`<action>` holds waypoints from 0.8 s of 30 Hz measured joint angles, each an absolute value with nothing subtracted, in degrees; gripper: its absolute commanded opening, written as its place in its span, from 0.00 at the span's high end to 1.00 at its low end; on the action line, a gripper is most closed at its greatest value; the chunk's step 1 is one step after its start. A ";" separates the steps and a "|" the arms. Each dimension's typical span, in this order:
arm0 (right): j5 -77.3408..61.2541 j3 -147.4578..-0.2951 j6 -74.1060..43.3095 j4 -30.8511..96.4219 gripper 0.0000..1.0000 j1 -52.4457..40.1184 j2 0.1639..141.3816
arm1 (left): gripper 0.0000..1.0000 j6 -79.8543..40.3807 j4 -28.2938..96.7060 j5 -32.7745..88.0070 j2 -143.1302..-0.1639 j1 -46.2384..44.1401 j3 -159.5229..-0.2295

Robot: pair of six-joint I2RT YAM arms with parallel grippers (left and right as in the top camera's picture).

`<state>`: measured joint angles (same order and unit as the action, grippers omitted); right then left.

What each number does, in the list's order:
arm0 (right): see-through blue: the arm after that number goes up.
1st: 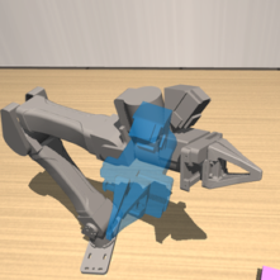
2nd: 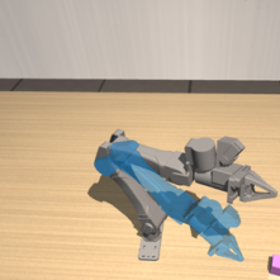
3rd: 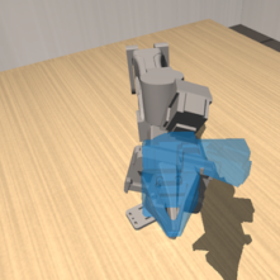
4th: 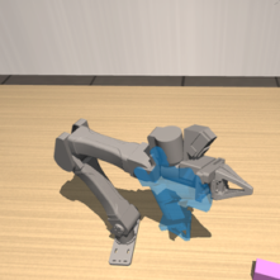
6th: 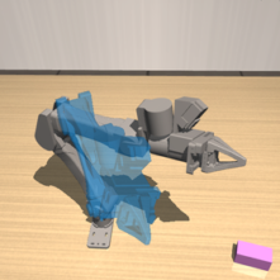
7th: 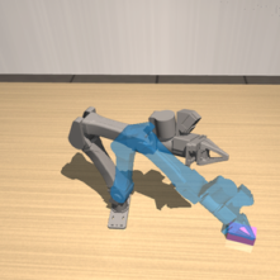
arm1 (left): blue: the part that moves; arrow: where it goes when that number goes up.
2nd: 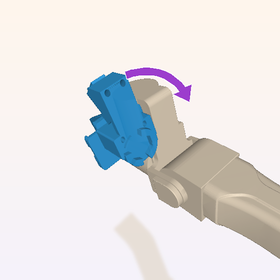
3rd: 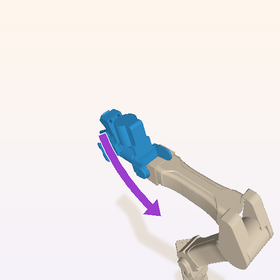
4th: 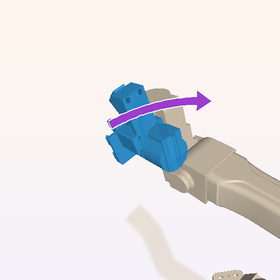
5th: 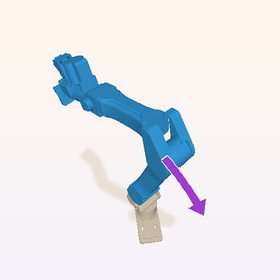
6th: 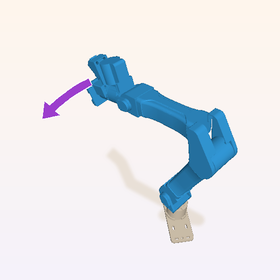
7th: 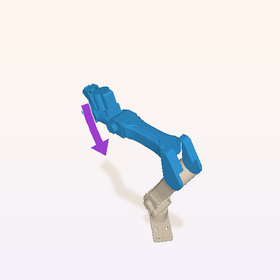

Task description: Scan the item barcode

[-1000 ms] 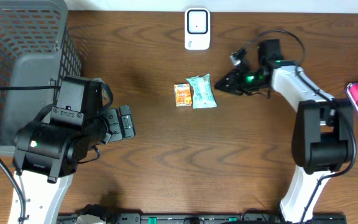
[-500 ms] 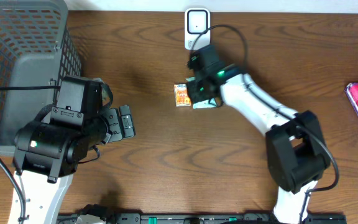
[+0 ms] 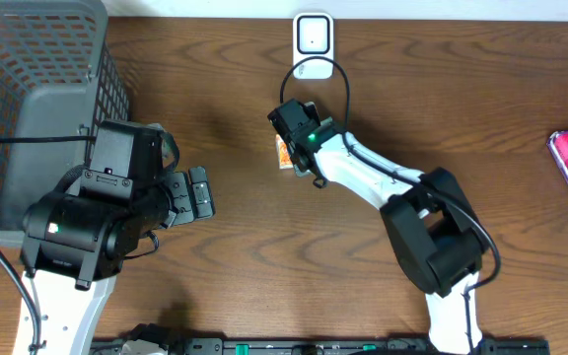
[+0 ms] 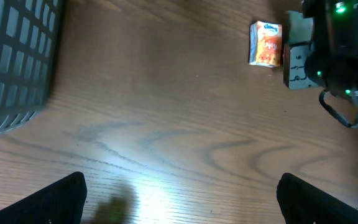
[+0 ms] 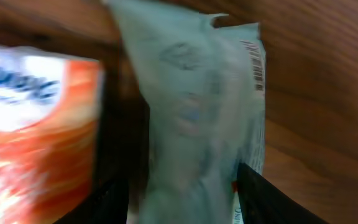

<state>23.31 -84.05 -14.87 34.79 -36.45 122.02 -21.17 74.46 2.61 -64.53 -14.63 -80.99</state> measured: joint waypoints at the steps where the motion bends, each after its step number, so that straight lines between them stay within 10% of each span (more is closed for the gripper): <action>1: 23.86 -84.07 -14.90 34.70 0.50 -36.45 122.26 | 0.02 -21.17 74.43 2.61 -64.53 -14.63 -80.99; 7: 26.24 -84.42 -15.46 34.57 0.99 -36.34 122.96 | 0.02 -21.17 74.46 2.61 -64.53 -14.63 -80.99; 24: -2.55 -85.12 -16.27 35.07 0.99 -22.46 116.40 | 0.02 -21.17 74.46 2.61 -64.53 -14.63 -80.99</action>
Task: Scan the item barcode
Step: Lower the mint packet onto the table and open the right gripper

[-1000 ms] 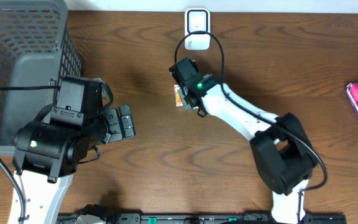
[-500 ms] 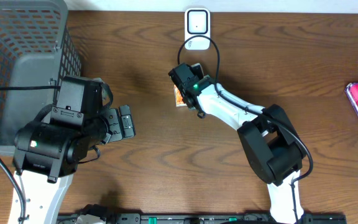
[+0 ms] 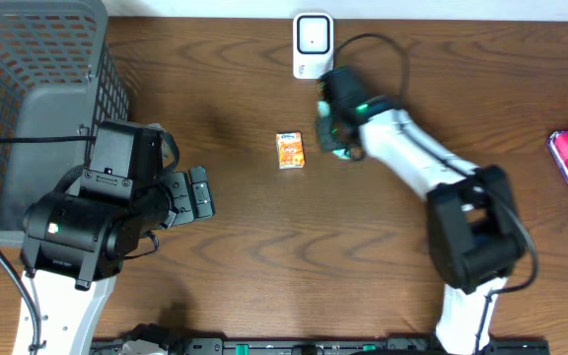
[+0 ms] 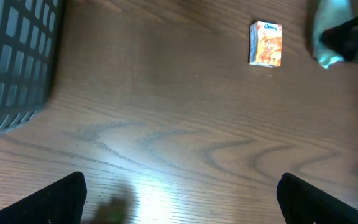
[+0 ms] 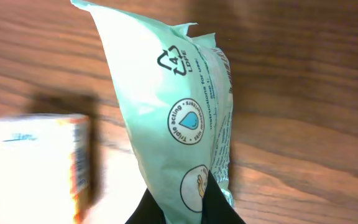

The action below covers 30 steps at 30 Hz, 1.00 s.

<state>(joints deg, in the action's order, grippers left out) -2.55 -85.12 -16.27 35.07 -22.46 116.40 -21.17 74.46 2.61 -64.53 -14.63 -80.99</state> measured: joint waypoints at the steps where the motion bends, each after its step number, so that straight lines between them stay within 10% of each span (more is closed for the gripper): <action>1: -5.98 -85.12 -16.10 35.05 0.99 -20.84 115.92 | 0.02 -21.17 74.43 2.61 -64.53 -14.63 -80.99; 15: -50.28 -77.54 -16.29 24.58 0.99 -8.49 118.72 | 0.02 -21.17 74.46 2.61 -64.53 -14.63 -80.99; 19: -52.80 -74.04 -17.63 24.21 0.76 -6.68 120.29 | 0.02 -21.17 74.46 2.61 -64.53 -14.63 -80.99; 30: -40.99 -73.36 -16.45 36.67 0.54 1.34 118.78 | 0.02 -21.17 74.46 2.61 -64.53 -14.63 -80.99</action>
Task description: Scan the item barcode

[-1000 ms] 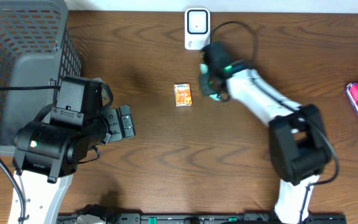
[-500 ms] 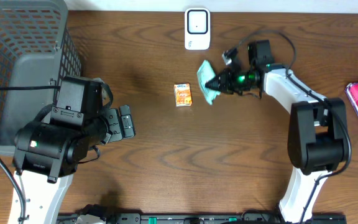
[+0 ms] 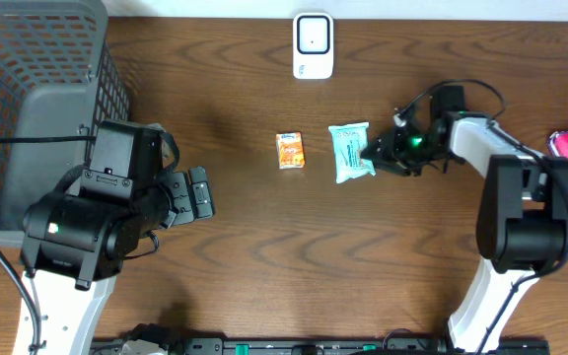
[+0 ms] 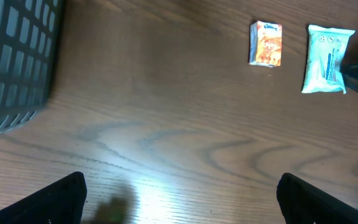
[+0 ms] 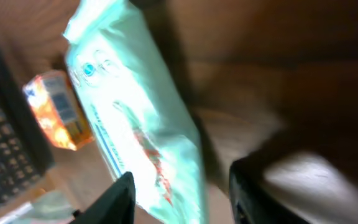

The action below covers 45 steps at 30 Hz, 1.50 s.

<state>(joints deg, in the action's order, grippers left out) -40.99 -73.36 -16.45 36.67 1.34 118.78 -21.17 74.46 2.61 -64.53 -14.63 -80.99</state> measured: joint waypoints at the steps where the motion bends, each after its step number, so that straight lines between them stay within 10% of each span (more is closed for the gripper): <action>1: -39.53 -73.60 -15.94 37.89 0.54 1.67 118.39 | 0.02 -21.17 74.48 2.61 -64.53 -14.63 -80.99; 4: -34.24 -74.43 -14.98 41.21 0.57 2.09 117.05 | 0.02 -21.17 74.46 2.61 -64.53 -14.63 -80.99; 9: -28.08 -74.74 -14.09 41.71 0.99 1.13 112.38 | 0.02 -21.17 74.46 2.61 -64.53 -14.63 -80.99; 41: 2.37 -76.40 -20.01 37.87 0.99 -17.69 115.94 | 0.02 -21.17 74.43 2.61 -64.53 -14.63 -80.99; 45: 3.44 -76.51 -20.10 40.97 0.85 -17.37 113.40 | 0.02 -21.17 74.43 2.61 -64.53 -14.63 -80.99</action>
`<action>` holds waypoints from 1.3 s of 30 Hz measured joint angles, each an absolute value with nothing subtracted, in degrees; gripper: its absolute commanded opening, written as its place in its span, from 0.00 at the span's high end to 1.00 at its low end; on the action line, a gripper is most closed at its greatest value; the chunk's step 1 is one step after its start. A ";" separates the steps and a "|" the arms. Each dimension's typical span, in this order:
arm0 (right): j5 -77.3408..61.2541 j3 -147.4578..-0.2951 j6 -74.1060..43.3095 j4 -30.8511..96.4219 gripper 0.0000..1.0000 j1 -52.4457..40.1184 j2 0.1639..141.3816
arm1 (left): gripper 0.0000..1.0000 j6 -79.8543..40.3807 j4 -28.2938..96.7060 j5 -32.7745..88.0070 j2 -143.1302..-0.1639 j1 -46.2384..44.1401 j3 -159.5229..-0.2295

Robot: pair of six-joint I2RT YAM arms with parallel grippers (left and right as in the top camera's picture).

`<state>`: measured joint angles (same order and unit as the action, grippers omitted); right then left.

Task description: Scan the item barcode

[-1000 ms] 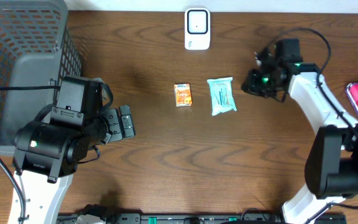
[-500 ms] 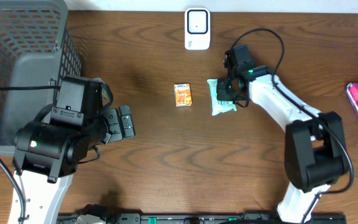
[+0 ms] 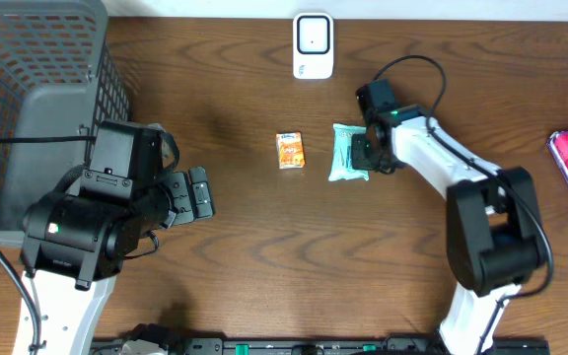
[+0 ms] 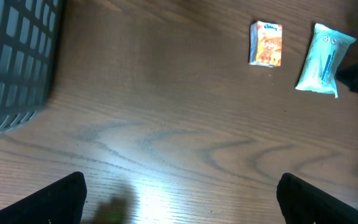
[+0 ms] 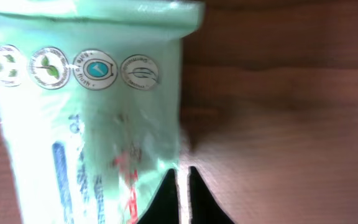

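A mint-green wipes pack [image 3: 346, 153] [image 4: 325, 59] lies flat in mid-table, below the white scanner [image 3: 313, 44] at the far edge. My right gripper [image 3: 365, 150] [image 5: 183, 186] is at the pack's right edge. Its fingers [image 5: 168, 193] are closed to a thin slit on the pack's [image 5: 86, 106] side seam. To the left of the pack lies a small orange tissue pack [image 3: 289, 150] [image 4: 266, 43]. My left gripper [image 3: 202, 192] [image 4: 182, 199] hangs open over bare wood, well to the left, holding nothing.
A grey wire basket [image 3: 28, 59] [image 4: 11, 62] fills the far left corner. A pink packet and a blue one lie at the right edge. The scanner's cable loops over the right arm.
My right gripper was open to the right of the pack, arm stretched far right. It is now at the pack's right edge, closed, and the pack has turned slightly. The left arm is unchanged.
My right gripper held the wipes pack beside the orange tissue pack, then held it just below the scanner. Later the pack lay flat to the right of the tissue pack with the gripper open beside it. Now the gripper is closed on its edge.
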<state>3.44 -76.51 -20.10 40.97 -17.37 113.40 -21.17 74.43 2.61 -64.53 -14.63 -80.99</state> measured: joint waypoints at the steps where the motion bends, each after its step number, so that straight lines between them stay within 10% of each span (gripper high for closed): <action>1: 3.60 -76.55 -20.38 41.19 0.80 -17.26 111.98 | 0.02 -21.17 74.43 2.61 -64.53 -14.63 -80.99; 8: 3.62 -78.78 -20.34 40.14 0.42 -17.45 101.86 | 0.02 -21.17 74.46 2.61 -64.53 -14.63 -80.99; 19: -0.62 -78.91 -20.80 36.32 0.36 -20.01 109.58 | 0.02 -21.17 74.46 2.61 -64.53 -14.63 -80.99; 26: 2.15 -78.89 -20.80 35.94 0.47 -22.74 116.97 | 0.02 -21.17 74.46 2.61 -64.53 -14.63 -80.99; 32: 4.43 -79.46 -20.78 36.18 0.99 -22.85 118.32 | 0.02 -21.17 74.46 2.61 -64.53 -14.63 -80.99; 39: 4.78 -80.16 -20.82 35.42 0.99 -22.83 118.10 | 0.02 -21.17 74.46 2.61 -64.53 -14.63 -80.99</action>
